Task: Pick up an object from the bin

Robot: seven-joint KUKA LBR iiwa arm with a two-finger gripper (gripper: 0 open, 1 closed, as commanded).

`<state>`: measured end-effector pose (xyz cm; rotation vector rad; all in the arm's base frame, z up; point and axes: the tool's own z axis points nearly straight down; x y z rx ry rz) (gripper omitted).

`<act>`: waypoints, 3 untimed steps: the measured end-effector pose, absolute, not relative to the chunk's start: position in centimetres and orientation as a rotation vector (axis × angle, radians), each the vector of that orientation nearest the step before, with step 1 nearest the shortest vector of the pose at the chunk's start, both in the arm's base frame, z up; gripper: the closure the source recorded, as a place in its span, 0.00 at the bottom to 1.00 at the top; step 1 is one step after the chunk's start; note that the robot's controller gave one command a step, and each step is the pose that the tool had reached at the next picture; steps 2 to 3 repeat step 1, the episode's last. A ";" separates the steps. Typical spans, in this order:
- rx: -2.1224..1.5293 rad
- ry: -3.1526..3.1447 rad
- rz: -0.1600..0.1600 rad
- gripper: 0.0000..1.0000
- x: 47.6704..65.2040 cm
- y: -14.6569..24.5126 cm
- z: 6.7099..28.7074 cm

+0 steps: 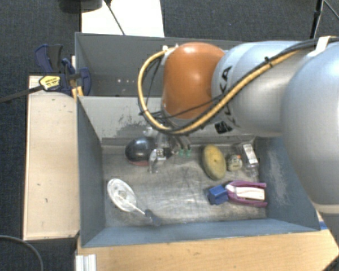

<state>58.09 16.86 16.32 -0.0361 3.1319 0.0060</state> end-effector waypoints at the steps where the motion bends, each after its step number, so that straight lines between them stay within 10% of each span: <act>1: -0.036 3.132 0.004 1.00 57.3 16.4 27.6; 3: -0.036 3.132 0.004 1.00 57.3 16.4 27.6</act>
Offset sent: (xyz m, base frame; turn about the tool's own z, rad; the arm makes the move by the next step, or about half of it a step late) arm -0.0094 -0.0051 0.1078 0.0057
